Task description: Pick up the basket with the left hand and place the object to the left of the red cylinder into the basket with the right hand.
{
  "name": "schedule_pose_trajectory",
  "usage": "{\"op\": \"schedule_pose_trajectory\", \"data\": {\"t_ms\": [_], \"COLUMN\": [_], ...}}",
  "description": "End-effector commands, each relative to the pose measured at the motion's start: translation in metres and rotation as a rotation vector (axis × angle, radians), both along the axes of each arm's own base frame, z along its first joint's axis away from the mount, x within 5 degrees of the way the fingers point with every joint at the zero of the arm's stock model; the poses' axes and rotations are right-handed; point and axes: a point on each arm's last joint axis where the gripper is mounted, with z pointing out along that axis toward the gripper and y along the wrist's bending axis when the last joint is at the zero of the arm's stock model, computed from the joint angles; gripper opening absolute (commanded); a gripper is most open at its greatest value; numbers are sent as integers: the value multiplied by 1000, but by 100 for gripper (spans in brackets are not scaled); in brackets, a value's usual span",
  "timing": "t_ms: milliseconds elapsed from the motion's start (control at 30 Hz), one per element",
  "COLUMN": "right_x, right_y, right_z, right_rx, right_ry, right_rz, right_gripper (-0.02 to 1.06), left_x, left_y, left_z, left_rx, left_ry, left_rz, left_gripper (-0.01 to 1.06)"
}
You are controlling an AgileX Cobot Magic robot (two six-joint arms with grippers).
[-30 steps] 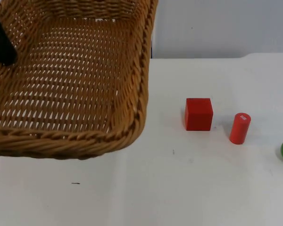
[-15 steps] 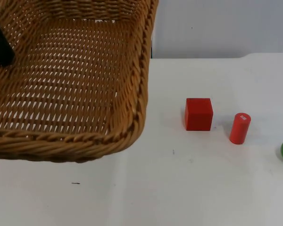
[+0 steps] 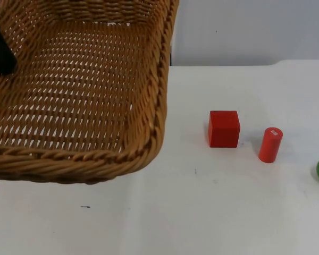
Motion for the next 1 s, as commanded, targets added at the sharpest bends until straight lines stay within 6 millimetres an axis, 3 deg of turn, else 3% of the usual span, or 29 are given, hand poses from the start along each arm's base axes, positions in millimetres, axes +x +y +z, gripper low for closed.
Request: {"op": "schedule_pose_trajectory", "data": {"t_ms": [0, 300, 467, 633, 667, 967], "right_x": [0, 0, 19, 57, 57, 126], "right_y": [2, 0, -2, 1, 1, 6], "right_z": [0, 5, 24, 45, 45, 55], "right_rx": [18, 2, -76, -93, -93, -140], "right_ry": [-9, -38, 21, 69, 69, 182], "right_rz": [10, -2, -17, -22, -22, -31], "right_gripper": [105, 105, 104, 104, 104, 104], "left_x": [-3, -3, -3, -3, -3, -3], "left_y": [-3, -3, -3, -3, -3, -3], "left_z": [5, 5, 5, 5, 5, 5], "left_rx": [-26, -26, -26, -26, -26, -26], "left_ry": [-7, -10, -8, -8, -8, -8], "left_rz": [-2, -1, -1, -1, -1, -1], "left_gripper": [0, 0, 0, 0, 0, 0]}}
